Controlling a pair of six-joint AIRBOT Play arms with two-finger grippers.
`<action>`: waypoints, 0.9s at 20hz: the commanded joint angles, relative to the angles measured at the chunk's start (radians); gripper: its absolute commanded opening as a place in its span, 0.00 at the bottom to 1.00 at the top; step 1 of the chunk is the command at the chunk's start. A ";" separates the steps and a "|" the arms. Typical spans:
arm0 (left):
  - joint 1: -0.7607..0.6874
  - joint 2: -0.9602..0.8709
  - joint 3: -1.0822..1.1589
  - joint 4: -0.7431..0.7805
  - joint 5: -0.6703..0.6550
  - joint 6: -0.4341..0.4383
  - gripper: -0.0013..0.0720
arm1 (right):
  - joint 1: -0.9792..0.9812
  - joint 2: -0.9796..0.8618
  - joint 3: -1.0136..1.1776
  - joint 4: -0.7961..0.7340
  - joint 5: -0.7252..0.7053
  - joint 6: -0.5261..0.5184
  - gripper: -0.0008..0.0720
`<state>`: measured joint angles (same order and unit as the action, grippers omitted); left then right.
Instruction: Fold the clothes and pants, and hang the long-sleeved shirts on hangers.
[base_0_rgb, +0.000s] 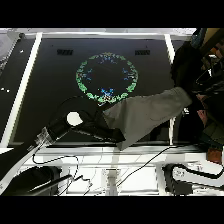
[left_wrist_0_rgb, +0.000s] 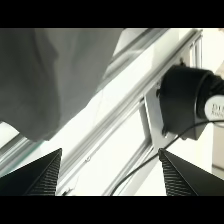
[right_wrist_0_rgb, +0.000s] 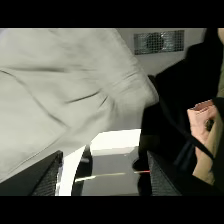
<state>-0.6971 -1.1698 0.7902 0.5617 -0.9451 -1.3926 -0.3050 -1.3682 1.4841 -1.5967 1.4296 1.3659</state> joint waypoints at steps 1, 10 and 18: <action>0.039 -0.007 -0.006 -0.024 0.005 -0.006 0.98 | -0.001 0.000 0.001 -0.013 -0.053 0.002 0.84; 0.253 0.003 -0.007 0.157 -0.031 -0.006 0.98 | -0.031 -0.066 0.001 0.089 -0.201 0.005 0.87; 0.253 -0.024 -0.008 0.157 0.077 -0.006 0.98 | -0.181 -0.241 0.002 0.332 -0.117 -0.160 0.87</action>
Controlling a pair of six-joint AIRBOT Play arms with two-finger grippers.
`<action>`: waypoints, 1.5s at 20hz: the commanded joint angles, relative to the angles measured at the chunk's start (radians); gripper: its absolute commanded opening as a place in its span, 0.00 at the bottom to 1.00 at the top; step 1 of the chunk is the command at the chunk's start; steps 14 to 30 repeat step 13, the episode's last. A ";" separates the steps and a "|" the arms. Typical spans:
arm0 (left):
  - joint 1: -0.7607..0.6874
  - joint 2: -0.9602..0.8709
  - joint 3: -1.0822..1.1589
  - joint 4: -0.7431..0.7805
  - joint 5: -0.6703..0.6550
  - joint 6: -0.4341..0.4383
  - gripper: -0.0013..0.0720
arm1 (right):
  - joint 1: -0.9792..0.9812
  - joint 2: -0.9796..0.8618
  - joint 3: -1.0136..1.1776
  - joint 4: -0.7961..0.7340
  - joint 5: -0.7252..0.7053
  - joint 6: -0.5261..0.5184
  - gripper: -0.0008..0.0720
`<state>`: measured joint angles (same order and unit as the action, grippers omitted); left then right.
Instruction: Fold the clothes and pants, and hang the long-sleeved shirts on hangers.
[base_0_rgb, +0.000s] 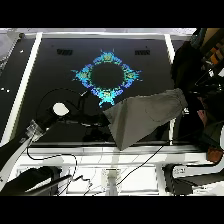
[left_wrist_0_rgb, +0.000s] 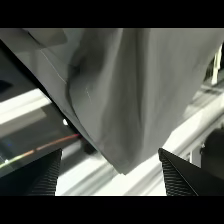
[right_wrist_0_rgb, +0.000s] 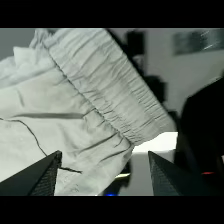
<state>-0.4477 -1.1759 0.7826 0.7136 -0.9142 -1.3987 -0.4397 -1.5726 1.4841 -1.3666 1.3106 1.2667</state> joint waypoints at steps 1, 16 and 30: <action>0.003 -0.044 0.000 0.008 0.055 0.004 0.98 | -0.055 -0.036 0.003 0.115 -0.008 -0.071 0.86; -0.018 -0.354 0.001 -0.362 0.059 0.465 0.98 | -0.062 -0.035 0.005 0.196 0.017 -0.076 0.86; -0.018 -0.354 0.001 -0.362 0.059 0.465 0.98 | -0.062 -0.035 0.005 0.196 0.017 -0.076 0.86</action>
